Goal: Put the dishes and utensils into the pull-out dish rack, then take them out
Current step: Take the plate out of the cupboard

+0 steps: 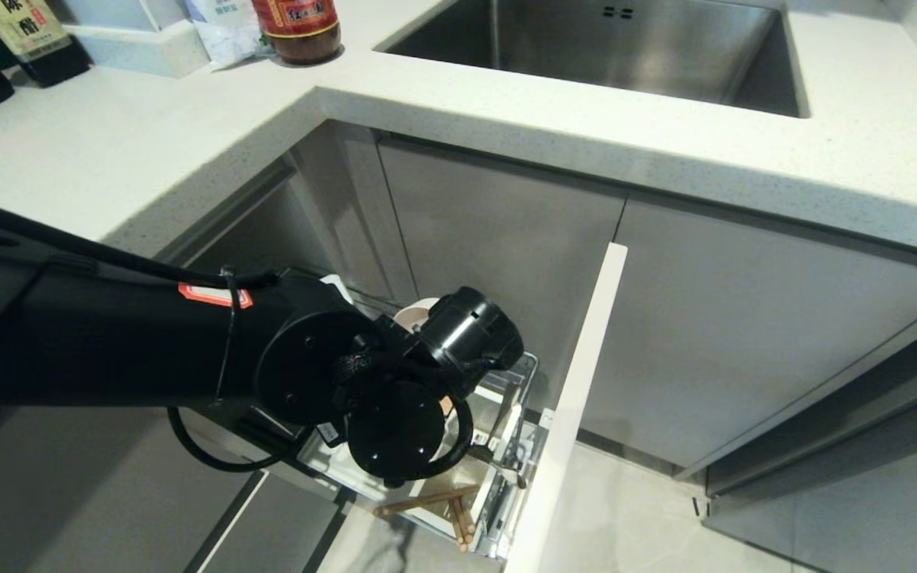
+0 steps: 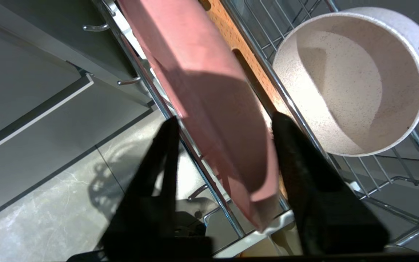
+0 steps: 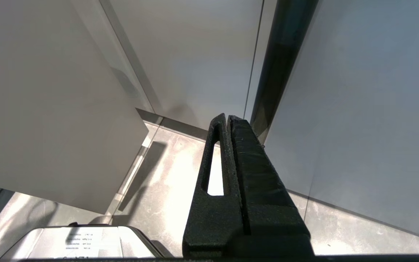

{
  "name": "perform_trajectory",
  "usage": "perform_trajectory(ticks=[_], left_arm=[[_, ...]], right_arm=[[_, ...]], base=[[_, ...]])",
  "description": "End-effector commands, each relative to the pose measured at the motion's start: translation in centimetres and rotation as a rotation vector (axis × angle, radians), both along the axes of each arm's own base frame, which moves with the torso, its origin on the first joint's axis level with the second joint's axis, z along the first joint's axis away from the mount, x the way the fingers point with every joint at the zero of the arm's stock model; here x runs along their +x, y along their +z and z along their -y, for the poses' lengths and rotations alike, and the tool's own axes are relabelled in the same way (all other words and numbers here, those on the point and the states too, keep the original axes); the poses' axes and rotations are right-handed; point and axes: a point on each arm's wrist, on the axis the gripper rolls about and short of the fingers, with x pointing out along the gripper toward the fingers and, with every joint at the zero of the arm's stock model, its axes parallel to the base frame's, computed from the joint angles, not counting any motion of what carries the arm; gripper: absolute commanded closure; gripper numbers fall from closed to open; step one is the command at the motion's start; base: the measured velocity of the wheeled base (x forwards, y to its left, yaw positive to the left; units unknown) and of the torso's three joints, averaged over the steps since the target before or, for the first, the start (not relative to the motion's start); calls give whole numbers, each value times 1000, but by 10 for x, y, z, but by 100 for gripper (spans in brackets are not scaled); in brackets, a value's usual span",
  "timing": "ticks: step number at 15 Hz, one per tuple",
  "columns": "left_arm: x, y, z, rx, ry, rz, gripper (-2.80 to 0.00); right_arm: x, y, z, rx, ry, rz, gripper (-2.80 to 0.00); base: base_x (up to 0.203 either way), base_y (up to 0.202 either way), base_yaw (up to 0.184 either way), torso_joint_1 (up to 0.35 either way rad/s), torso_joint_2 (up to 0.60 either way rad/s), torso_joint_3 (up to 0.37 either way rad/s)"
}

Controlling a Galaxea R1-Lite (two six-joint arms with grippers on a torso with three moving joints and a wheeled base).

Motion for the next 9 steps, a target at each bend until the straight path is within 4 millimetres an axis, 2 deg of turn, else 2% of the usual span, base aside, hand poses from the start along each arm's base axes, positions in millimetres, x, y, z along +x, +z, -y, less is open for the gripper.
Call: perform_trajectory(ticks=[1, 6, 9], left_arm=[[-3, 6, -3, -15, 4, 17, 0], [-7, 9, -1, -22, -9, 22, 0], [-18, 23, -3, -55, -35, 48, 0]], right_arm=[[0, 0, 0, 1, 0, -1, 0], [0, 0, 0, 0, 0, -1, 0], [0, 0, 0, 1, 0, -1, 0]], base=[[0, 0, 0, 0, 0, 0], [0, 0, 0, 0, 0, 0], [0, 0, 0, 0, 0, 0]])
